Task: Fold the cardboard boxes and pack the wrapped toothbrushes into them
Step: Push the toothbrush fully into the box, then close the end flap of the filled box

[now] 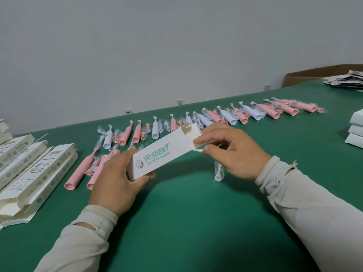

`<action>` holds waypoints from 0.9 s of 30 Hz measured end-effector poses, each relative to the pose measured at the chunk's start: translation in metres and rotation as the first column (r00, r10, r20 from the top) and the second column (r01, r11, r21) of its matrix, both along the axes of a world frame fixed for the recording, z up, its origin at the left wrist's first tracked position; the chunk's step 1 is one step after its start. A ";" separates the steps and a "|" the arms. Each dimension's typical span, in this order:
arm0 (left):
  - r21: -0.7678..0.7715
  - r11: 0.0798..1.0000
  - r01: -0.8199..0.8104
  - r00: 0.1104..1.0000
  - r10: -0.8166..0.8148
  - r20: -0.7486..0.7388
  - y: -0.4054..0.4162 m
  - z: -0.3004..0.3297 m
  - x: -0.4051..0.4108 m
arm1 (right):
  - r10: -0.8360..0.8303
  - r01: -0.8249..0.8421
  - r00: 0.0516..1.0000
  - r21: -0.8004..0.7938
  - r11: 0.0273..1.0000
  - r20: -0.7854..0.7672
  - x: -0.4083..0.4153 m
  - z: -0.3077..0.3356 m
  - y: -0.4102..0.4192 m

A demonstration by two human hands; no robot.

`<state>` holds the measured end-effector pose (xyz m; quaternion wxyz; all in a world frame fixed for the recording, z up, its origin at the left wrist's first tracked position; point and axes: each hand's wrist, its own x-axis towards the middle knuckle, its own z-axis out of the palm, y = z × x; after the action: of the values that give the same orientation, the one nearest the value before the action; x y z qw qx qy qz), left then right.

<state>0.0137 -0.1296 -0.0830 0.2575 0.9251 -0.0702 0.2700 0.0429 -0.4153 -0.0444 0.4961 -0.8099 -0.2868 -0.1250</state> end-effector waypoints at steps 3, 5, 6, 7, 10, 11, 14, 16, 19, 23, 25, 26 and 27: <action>-0.021 1.000 -0.011 1.000 0.011 -0.003 0.000 0.000 0.000 | 0.035 -0.036 0.999 -0.021 0.999 -0.016 0.001 -0.003 0.002; -0.033 0.999 -0.017 1.000 0.017 -0.005 -0.001 0.001 0.000 | 0.051 -0.051 0.998 -0.019 0.999 -0.023 0.001 -0.004 0.004; -0.033 0.999 -0.023 1.000 0.022 -0.006 -0.001 0.001 -0.001 | 0.059 -0.059 0.998 -0.024 0.998 -0.021 0.001 -0.005 0.005; -0.029 0.999 -0.028 1.000 0.028 -0.006 -0.001 0.001 -0.001 | 0.066 -0.067 0.998 -0.034 0.997 -0.017 0.001 -0.004 0.004; -0.014 0.999 -0.045 0.999 0.045 -0.006 -0.002 0.002 -0.001 | 0.021 -0.021 1.000 -0.067 0.997 0.001 0.004 0.001 -0.004; -0.006 0.998 -0.061 0.998 0.061 -0.004 -0.003 0.002 -0.001 | -0.049 0.049 0.999 -0.056 0.997 0.009 0.007 0.003 -0.010; 0.012 0.993 -0.120 0.993 0.120 -0.004 -0.001 0.003 -0.002 | -0.347 0.345 0.938 -0.129 0.930 0.002 0.020 0.006 -0.031; 0.011 0.991 -0.136 0.991 0.136 -0.009 0.000 0.003 -0.002 | -0.460 0.423 0.886 -0.310 0.851 -0.055 0.024 0.002 -0.036; 0.017 0.990 -0.137 0.991 0.137 -0.012 -0.002 0.003 -0.002 | -0.503 0.373 0.854 -0.518 0.770 -0.132 0.022 -0.011 -0.020; 0.027 0.991 -0.132 0.991 0.132 -0.013 -0.004 0.003 -0.002 | -0.483 0.268 0.871 -0.739 0.619 -0.089 0.016 -0.015 0.004; 0.026 0.992 -0.122 0.992 0.122 -0.014 -0.003 0.003 -0.001 | -0.458 0.215 0.881 -0.760 0.613 -0.120 0.014 -0.014 0.006; 0.026 0.993 -0.115 0.993 0.116 -0.015 -0.003 0.003 -0.001 | -0.442 0.189 0.885 -0.757 0.626 -0.144 0.014 -0.014 0.005; 0.028 0.994 -0.110 0.994 0.110 -0.015 -0.003 0.002 -0.002 | -0.421 0.174 0.892 -0.737 0.653 -0.162 0.014 -0.014 0.004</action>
<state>0.0122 -0.1328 -0.0806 0.2303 0.9332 -0.0206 0.2752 0.0566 -0.4108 -0.0580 0.1599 -0.9820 -0.0895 0.0464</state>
